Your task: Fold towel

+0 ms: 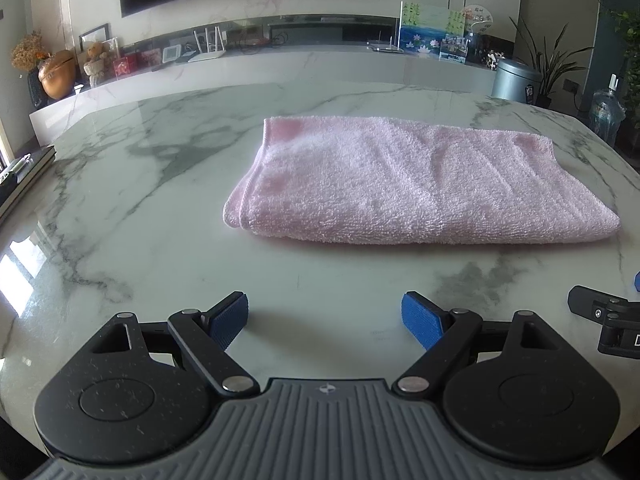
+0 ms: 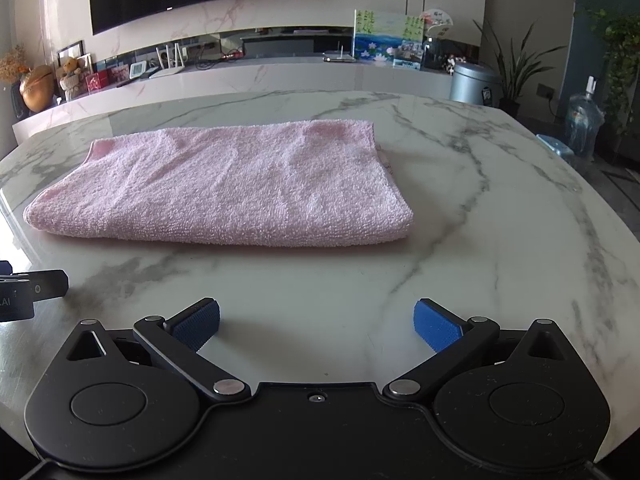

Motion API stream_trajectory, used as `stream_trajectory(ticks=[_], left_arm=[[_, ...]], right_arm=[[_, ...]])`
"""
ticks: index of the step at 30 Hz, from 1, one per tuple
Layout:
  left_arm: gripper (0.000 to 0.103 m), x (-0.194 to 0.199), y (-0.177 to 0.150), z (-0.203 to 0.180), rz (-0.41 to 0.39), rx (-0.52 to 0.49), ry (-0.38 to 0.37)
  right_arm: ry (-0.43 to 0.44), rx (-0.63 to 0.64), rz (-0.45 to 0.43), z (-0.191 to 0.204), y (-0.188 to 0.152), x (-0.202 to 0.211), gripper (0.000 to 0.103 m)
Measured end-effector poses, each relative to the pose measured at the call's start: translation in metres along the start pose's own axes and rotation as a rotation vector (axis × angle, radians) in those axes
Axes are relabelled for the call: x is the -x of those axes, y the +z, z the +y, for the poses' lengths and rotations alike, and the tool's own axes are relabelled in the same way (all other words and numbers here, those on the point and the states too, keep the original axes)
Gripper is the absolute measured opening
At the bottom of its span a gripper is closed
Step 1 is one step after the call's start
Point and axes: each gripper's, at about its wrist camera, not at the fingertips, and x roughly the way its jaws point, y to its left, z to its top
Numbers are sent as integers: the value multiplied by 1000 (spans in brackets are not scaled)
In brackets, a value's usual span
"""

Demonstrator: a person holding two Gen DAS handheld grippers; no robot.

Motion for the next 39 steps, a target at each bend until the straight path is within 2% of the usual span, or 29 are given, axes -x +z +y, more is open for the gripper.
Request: stream_trajectory(ticks=[2, 3, 4, 23, 39], left_arm=[[86, 0, -1, 0, -10, 4, 2], [90, 0, -3, -1, -7, 2, 1], [103, -1, -4, -1, -4, 1, -1], [103, 3, -16, -1, -61, 3, -3], [103, 3, -14, 1, -66, 0, -4]], right_arm=[[-4, -5, -6, 0, -1, 0, 103], [-5, -7, -9, 0, -1, 0, 103], [-5, -8, -11, 0, -1, 0, 103], [-8, -6, -25, 2, -5, 1, 103], [-8, -4, -30, 2, -3, 0, 103]])
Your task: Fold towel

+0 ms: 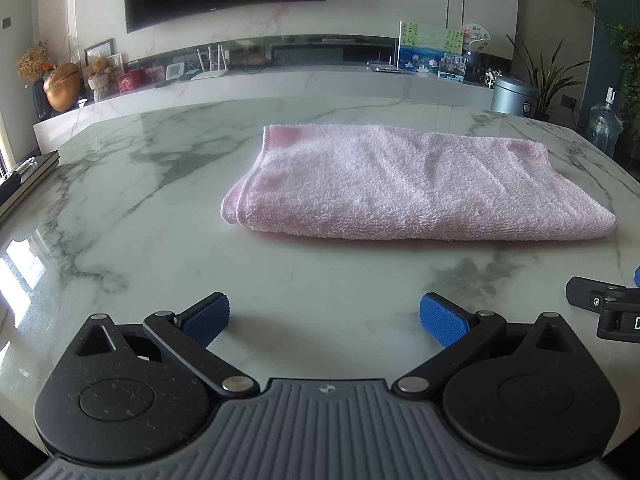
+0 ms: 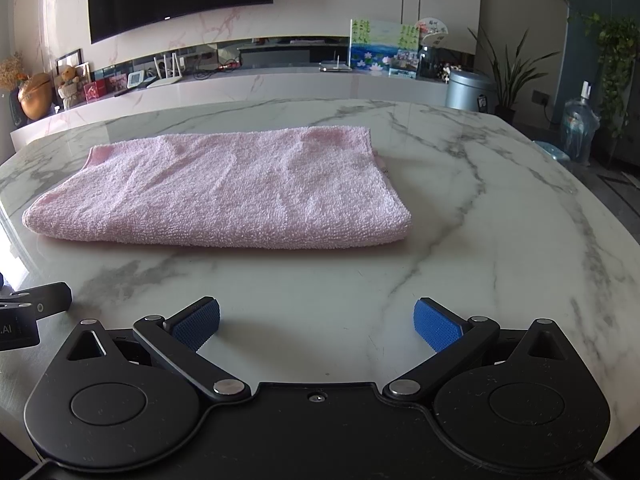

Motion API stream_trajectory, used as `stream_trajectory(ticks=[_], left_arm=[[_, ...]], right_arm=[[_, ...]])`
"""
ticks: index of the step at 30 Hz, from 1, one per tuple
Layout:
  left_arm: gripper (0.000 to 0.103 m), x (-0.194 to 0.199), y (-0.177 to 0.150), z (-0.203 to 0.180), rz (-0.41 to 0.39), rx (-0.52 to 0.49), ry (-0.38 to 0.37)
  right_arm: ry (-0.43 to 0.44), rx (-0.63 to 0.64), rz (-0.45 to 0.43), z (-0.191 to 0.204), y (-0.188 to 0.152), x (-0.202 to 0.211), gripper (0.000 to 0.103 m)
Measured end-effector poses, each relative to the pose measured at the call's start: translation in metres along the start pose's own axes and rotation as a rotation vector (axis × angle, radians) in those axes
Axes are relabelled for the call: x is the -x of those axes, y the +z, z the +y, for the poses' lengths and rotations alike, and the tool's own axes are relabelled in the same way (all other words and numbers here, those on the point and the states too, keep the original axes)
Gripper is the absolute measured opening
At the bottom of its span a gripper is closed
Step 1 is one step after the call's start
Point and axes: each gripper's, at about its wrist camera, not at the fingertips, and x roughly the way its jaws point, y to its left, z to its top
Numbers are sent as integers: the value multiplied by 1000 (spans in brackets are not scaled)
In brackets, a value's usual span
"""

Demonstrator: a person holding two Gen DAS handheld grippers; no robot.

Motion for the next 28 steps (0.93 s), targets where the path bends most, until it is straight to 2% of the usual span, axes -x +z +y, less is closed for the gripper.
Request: stream_trajectory(ticks=[28], left_arm=[[103, 1, -3, 0, -1, -2, -3]], right_arm=[[0, 0, -11, 0, 0, 0, 103]])
